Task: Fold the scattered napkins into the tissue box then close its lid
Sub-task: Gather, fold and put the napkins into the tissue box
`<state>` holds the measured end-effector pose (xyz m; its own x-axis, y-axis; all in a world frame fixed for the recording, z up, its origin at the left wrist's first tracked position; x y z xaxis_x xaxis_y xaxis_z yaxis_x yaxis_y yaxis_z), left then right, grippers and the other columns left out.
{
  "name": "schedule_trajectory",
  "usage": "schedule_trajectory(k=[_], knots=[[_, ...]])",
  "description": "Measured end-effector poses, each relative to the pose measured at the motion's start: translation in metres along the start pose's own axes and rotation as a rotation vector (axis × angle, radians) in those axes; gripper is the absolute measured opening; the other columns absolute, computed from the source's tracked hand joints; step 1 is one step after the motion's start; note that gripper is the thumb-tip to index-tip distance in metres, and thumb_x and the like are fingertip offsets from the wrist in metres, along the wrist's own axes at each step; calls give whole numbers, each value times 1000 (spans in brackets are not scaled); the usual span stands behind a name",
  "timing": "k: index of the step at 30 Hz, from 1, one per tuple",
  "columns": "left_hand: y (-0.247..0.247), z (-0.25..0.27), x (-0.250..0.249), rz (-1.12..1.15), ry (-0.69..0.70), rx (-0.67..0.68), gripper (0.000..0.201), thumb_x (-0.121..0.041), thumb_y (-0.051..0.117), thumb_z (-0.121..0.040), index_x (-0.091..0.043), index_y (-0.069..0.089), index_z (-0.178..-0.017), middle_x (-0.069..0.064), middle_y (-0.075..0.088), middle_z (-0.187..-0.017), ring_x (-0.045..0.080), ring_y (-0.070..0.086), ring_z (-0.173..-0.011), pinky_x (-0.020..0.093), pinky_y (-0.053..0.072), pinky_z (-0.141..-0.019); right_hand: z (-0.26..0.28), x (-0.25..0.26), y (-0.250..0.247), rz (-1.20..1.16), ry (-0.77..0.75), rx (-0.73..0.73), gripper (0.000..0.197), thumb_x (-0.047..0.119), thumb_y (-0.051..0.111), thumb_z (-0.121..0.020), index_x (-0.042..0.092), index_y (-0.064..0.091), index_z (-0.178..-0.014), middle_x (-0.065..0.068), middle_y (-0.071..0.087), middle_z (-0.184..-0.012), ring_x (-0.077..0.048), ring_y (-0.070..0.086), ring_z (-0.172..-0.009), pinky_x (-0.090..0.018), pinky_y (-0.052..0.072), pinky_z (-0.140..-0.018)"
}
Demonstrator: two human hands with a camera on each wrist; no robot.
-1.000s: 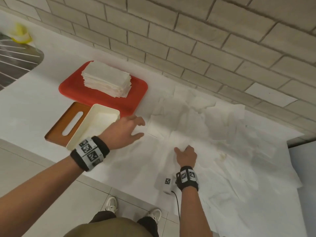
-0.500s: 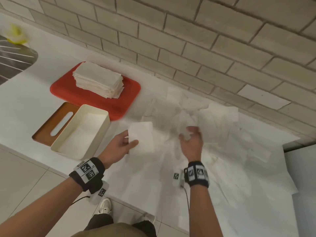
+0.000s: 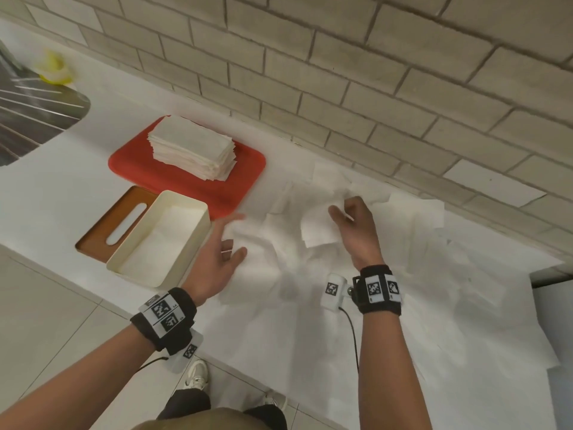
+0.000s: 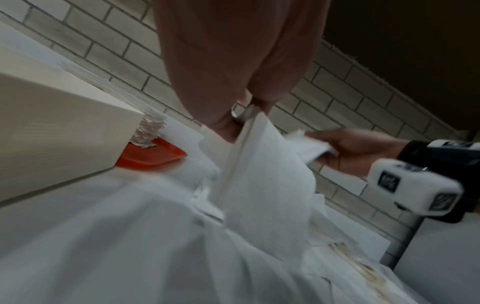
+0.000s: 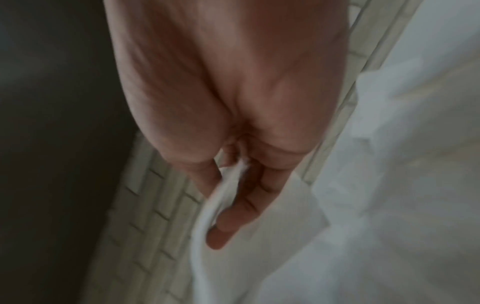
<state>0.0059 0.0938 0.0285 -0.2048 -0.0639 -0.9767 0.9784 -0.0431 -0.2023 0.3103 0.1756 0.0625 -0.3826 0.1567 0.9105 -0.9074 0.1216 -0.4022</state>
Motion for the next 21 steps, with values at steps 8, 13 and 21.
schedule_trajectory(k=[8,13,21], knots=[[19,7,-15,575,-305,204,59,-61,49,-106,-18,68,-142,9,62,-153,32,61,-138,52,45,-116,126,92,55,-505,-169,125,64,-9,61,-104,29,40,-151,9,72,-136,-30,74,-119,-55,62,-99],[-10,5,-45,468,-180,13,33,-31,52,-112,-12,69,-133,8,79,-125,30,76,-115,59,56,-106,162,46,107,-134,-101,103,30,6,65,-105,29,65,-123,18,72,-124,-14,73,-105,-54,61,-92],[-68,9,-40,246,-51,-186,19,-33,64,-107,-20,76,-115,-2,82,-108,21,80,-100,51,64,-90,178,55,155,-55,-170,-63,31,28,75,-100,34,52,-120,9,66,-115,-15,68,-98,-40,58,-84]])
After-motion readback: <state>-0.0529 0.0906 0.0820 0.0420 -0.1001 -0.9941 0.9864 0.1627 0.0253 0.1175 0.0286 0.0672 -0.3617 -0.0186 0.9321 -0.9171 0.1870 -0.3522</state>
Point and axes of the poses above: each hand's wrist, its own z-axis away from the middle knuckle, its own y-axis out of the palm, x = y × z, the point moved 7 cm from there along -z, towards the middle knuckle
